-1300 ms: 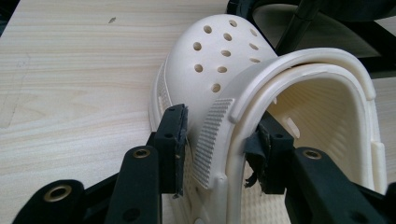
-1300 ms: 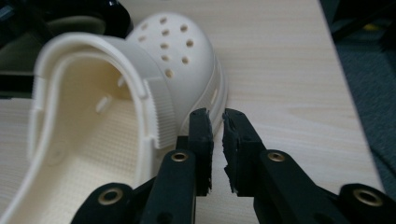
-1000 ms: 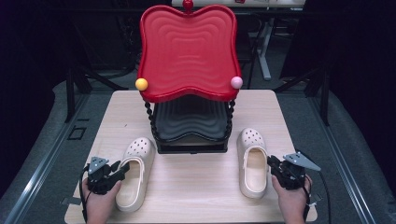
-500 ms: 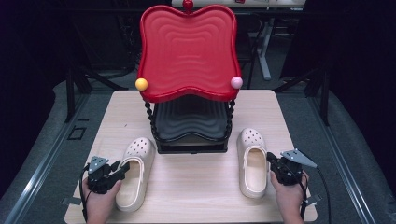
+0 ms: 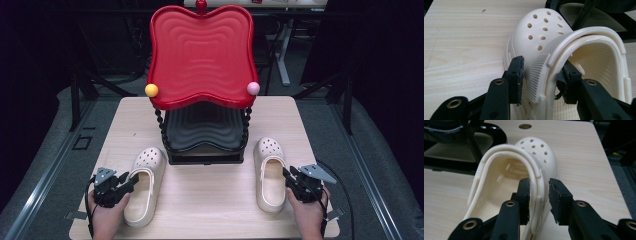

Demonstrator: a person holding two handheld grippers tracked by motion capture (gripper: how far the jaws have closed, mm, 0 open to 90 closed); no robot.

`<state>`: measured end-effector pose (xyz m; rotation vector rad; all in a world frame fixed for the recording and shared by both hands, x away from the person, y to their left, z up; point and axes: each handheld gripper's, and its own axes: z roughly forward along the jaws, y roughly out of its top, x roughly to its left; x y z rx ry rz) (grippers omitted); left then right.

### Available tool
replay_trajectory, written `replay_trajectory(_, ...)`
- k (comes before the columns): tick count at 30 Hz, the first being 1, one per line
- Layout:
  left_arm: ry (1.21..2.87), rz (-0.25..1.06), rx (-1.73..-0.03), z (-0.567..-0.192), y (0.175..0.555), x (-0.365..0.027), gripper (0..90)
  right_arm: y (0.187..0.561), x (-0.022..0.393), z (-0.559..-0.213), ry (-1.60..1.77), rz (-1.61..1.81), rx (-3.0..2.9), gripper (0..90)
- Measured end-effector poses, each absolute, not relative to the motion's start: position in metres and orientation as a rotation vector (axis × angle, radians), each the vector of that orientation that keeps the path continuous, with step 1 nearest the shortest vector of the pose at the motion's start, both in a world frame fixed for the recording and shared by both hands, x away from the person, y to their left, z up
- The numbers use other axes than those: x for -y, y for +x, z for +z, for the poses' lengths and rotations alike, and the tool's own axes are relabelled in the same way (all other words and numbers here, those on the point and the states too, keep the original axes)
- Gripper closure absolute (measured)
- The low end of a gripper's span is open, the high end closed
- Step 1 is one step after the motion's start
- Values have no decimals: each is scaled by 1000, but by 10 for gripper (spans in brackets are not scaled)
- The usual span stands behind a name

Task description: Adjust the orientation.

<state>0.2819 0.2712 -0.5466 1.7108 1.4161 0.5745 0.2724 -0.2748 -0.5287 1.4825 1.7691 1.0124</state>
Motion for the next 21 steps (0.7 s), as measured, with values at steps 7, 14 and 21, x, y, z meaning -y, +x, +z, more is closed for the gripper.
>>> replay_trajectory(7, 1706, 582, -1416, -547, 282, -270, 596, 278, 272, -539, 1508, 933, -1816, 680)
replay_trajectory(14, 1709, 577, -1415, -547, 282, -270, 596, 280, 274, -539, 1520, 940, -1827, 734)
replay_trajectory(21, 1710, 578, -1416, -546, 282, -270, 596, 281, 280, -537, 1518, 959, -1852, 753)
